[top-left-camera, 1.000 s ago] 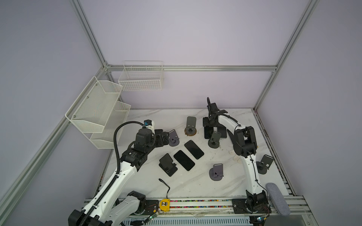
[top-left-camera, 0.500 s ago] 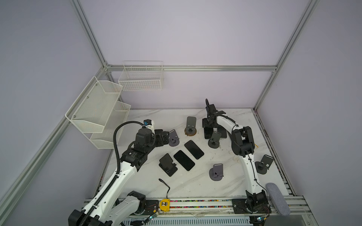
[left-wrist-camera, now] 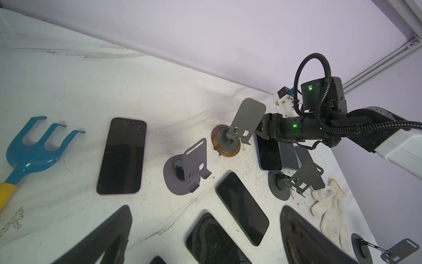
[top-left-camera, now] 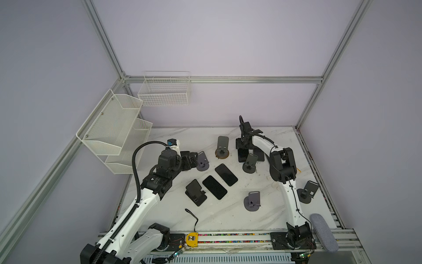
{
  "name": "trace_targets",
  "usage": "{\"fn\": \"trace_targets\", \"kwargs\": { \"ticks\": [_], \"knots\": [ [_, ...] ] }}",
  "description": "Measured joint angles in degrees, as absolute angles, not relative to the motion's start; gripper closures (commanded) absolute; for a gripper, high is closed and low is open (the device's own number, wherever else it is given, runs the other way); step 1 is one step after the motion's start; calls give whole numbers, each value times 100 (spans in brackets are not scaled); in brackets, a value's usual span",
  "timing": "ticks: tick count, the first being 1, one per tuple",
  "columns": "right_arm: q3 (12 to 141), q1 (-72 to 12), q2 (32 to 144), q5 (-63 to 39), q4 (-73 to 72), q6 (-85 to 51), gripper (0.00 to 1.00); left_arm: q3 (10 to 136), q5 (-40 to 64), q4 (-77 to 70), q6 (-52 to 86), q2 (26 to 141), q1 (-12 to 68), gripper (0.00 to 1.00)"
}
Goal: Remove the phone from the phone stand
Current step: Place the phone at the top-center of the table.
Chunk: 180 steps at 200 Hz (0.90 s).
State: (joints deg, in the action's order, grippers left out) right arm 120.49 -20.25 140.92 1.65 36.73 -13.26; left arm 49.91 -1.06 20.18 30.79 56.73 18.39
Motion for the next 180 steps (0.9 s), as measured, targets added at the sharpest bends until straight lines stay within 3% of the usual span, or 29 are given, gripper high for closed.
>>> {"fn": "trace_targets", "kwargs": {
  "ticks": [180],
  "knots": [
    [12042, -2025, 14092, 165, 3662, -1376, 27, 4991, -64, 1927, 3092, 5673, 1839, 0]
  ]
}}
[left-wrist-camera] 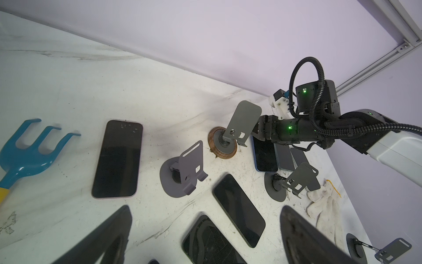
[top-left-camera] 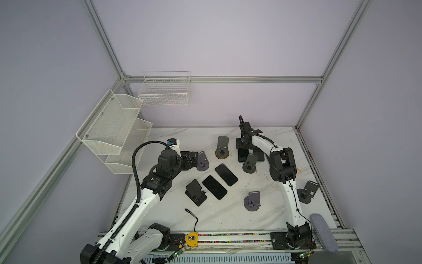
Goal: Remove the phone from the phone stand
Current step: Place the phone at the top-center of the table.
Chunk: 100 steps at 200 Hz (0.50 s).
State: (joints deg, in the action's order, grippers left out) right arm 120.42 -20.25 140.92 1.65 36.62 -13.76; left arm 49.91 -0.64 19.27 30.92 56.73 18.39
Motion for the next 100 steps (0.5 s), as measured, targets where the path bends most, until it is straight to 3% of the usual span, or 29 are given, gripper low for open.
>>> {"fn": "trace_targets", "kwargs": {
  "ticks": [100],
  "knots": [
    [11996, -2029, 14092, 174, 3555, -1389, 23, 4899, -517, 1894, 2888, 5791, 1837, 0]
  ]
}}
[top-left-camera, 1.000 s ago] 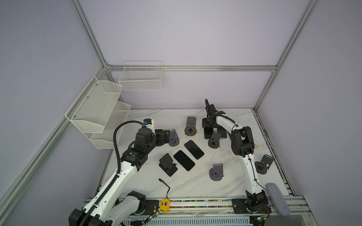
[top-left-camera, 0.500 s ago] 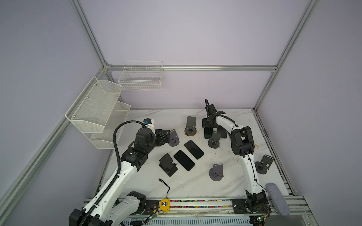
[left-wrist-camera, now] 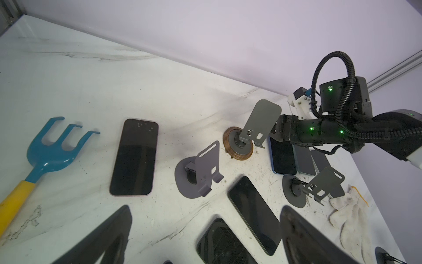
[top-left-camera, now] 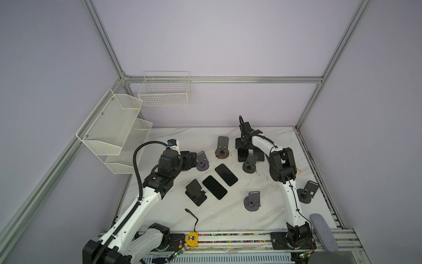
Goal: Remove the phone from the phone stand
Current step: Place the phone at the top-center of the table.
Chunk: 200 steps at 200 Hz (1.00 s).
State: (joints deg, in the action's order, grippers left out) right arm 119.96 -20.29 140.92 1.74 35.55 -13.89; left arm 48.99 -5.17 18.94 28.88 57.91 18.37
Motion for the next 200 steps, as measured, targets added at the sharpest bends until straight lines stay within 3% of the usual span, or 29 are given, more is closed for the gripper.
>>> {"fn": "trace_targets", "kwargs": {
  "ticks": [200],
  "knots": [
    [11340, -2043, 13684, 259, 3212, -1496, 16, 4899, -1396, 2244, 2460, 5144, 1804, 0]
  ]
}}
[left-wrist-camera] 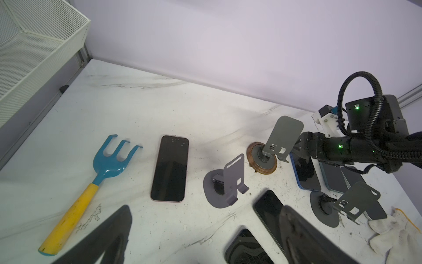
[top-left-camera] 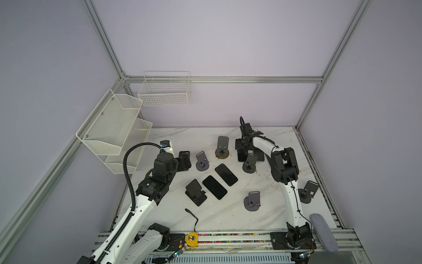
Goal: Remove the phone from the phone stand
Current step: Place the phone at the top-center of the table, then reset both arms
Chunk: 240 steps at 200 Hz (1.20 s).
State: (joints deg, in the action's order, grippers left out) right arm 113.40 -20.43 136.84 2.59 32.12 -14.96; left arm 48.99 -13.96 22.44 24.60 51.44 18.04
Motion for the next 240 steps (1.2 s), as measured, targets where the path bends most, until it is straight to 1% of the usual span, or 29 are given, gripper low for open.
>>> {"fn": "trace_targets", "kwargs": {
  "ticks": [16, 35, 58, 98, 115, 141, 186, 200, 212, 240],
  "knots": [
    [11115, -2043, 13465, 362, 3140, -1533, 12, 4899, -1568, 2244, 2443, 5109, 1806, 1],
    [10827, -2043, 13015, 521, 2939, -1605, 3, 4899, -1835, 2231, 2320, 5127, 1806, 1],
    [10477, -2043, 12267, 858, 2554, -1752, 3, 4890, -2064, 2119, 2272, 5192, 1671, 1],
    [9220, -2043, 10512, 1645, 1404, -1881, 3, 4469, -1791, 1400, 2309, 5282, 694, 0],
    [8394, -2043, 9660, 2010, 707, -1887, 3, 4066, -1730, 829, 2294, 5328, 530, 0],
    [6923, -2043, 8392, 2451, -377, -1616, 2, 3387, -1669, -115, 2049, 5481, 521, 0],
    [4729, -2043, 6659, 3105, -1623, -967, 3, 2893, -1577, -1275, 1240, 5933, 519, 0],
    [4143, -2040, 6342, 3271, -1977, -749, 2, 2735, -1549, -1629, 1015, 6202, 521, 0],
    [3765, -2027, 6292, 3395, -2257, -589, 2, 2657, -1577, -1793, 882, 6460, 519, 0],
    [3087, -1984, 6785, 3647, -2958, -316, 2, 2508, -1555, -2320, 493, 6963, 436, 0]
  ]
}}
